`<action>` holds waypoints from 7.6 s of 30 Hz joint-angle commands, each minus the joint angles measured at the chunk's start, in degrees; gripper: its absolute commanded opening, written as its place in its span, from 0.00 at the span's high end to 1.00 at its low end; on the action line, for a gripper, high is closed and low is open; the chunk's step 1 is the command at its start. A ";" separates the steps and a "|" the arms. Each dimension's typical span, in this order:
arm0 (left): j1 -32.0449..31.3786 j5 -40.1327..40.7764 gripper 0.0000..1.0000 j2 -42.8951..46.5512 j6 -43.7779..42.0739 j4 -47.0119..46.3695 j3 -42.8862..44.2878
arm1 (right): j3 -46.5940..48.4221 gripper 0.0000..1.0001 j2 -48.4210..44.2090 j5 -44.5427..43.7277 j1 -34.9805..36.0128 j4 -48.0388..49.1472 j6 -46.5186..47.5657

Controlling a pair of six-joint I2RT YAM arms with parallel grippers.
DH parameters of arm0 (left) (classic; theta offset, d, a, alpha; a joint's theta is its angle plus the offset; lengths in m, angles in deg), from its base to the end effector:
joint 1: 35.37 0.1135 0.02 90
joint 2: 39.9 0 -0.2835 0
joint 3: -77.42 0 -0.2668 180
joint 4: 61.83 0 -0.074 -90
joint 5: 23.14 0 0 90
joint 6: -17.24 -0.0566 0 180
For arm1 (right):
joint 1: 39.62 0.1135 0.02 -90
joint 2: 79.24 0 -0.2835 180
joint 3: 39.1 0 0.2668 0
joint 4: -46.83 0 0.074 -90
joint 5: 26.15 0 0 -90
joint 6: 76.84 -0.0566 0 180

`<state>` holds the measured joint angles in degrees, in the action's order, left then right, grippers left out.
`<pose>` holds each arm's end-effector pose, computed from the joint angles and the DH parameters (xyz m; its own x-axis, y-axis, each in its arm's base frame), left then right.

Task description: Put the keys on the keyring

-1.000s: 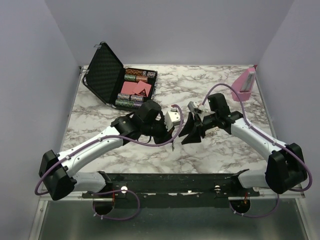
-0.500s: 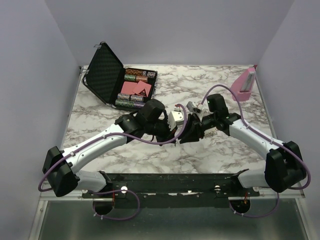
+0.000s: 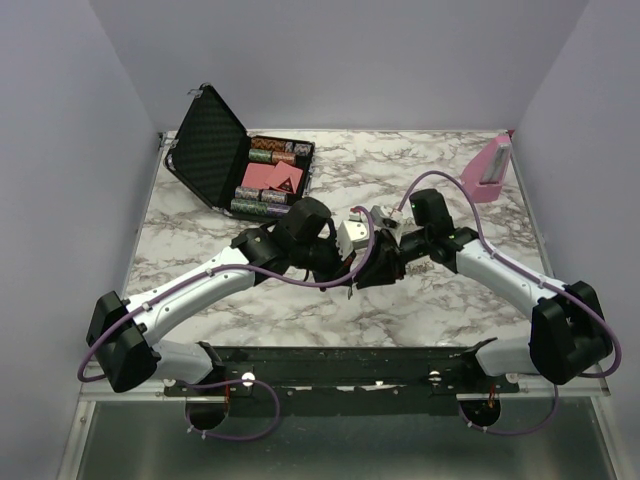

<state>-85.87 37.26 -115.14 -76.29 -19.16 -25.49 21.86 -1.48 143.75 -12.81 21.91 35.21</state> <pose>0.1741 -0.2552 0.3157 -0.3591 0.5197 -0.7752 0.9326 0.2331 -0.2757 0.2229 0.1751 0.2576 -0.2746 -0.2125 -0.9378 -0.9042 -0.2748 0.3270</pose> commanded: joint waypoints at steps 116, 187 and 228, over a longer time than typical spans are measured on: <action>-1.71 0.42 0.79 14.51 12.58 -71.07 -44.05 | 2.66 0.99 -0.06 3.16 0.35 -12.33 16.72; -1.18 6.05 1.00 12.67 11.70 -29.76 -23.40 | -0.15 0.62 -0.24 -2.82 0.35 -1.08 2.83; -0.83 5.35 1.00 13.63 13.28 -31.60 -24.02 | -0.50 0.90 0.12 -4.66 1.76 -1.87 5.29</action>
<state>-87.11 43.68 -102.27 -63.59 -49.52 -49.97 21.82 -1.22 139.73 -11.48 19.70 39.66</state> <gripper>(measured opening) 0.007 0.134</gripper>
